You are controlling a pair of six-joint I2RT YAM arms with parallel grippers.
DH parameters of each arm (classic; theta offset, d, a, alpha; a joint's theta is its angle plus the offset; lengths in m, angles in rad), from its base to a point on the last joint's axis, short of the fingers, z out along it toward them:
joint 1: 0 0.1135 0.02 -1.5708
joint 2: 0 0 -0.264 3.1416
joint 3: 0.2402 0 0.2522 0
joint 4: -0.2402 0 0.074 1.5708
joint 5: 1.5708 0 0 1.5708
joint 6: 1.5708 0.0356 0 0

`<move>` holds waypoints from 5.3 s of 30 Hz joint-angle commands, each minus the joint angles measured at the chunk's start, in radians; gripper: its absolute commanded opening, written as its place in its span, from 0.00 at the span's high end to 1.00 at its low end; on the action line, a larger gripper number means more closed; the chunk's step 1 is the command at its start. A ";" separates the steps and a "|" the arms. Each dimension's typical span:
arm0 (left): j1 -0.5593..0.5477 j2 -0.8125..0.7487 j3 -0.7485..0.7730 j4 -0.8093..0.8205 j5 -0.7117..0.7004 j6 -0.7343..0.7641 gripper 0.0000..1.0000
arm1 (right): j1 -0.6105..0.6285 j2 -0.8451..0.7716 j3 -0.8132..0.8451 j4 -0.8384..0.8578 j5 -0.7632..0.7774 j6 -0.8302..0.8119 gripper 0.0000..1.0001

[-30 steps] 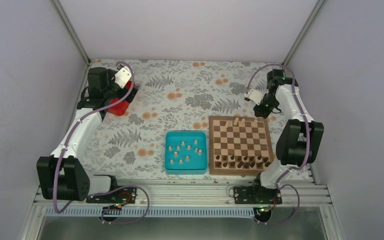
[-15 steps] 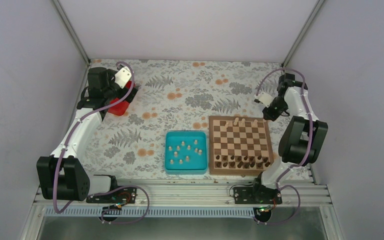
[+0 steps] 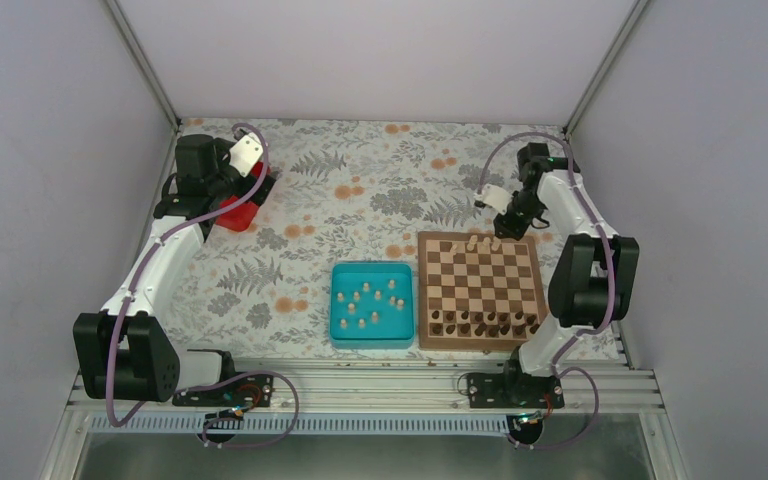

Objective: Set up the chess pieces on the board
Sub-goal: Adjust the chess piece on the chessboard, then place the chess piece on the chessboard.

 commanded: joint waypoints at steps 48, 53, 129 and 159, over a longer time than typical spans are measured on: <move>0.004 -0.019 0.003 0.019 0.013 -0.001 0.00 | -0.002 -0.064 0.036 -0.040 0.048 0.038 0.90; 0.004 -0.022 0.001 0.019 0.007 -0.001 0.00 | 0.024 0.013 0.082 -0.027 0.019 0.048 0.91; 0.003 0.022 0.018 0.009 0.017 0.004 0.00 | -0.050 0.040 -0.007 -0.059 0.051 0.040 0.90; 0.002 0.003 0.004 0.010 0.014 0.009 0.00 | 0.051 0.133 0.053 -0.056 0.100 0.091 0.90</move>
